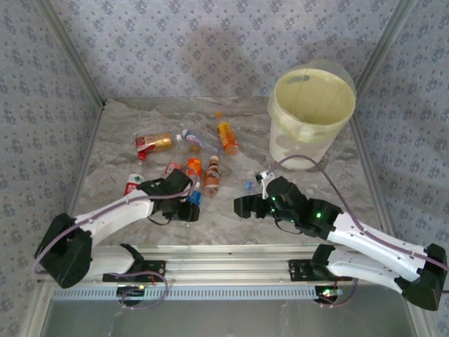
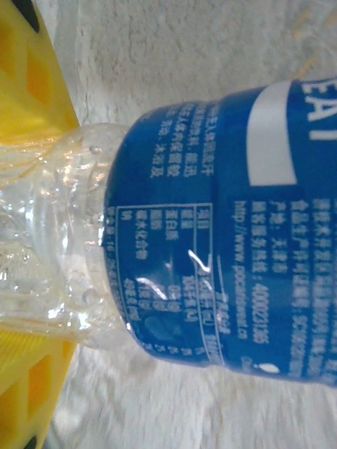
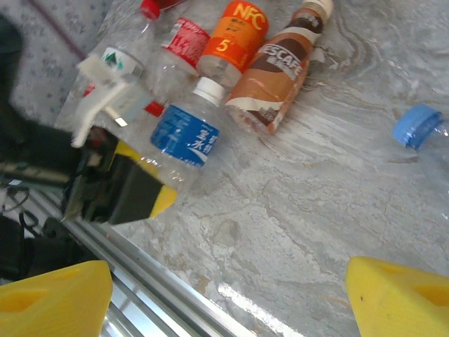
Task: Put the plastic bottles in the bin
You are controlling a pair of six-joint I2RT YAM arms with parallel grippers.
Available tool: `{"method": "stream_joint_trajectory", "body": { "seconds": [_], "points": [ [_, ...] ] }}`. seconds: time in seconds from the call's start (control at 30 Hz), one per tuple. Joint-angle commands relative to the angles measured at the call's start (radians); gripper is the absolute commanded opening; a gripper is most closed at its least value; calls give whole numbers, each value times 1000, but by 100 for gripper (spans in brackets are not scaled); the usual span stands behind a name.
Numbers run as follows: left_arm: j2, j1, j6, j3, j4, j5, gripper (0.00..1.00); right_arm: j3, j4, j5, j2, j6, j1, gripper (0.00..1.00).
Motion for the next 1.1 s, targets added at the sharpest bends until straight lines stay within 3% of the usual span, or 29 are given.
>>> {"method": "stream_joint_trajectory", "body": {
  "seconds": [0.0,0.17,0.4,0.63,0.83,1.07],
  "points": [
    [-143,0,45,-21,111,156,54,-21,71,-51,-10,117,-38,88],
    [-293,0,19,-79,277,322,57,-11,168,-186,-10,150,-90,89],
    [-349,-5,-112,-151,532,473,58,35,313,-311,72,134,-93,92],
    [-363,-28,-198,-165,674,532,60,75,368,-333,163,120,-74,93],
    [-334,-66,-204,-154,701,531,62,89,434,-344,231,127,-64,93],
    [-316,-82,-206,-153,721,515,63,101,475,-354,268,141,-52,78]
  ]
}}
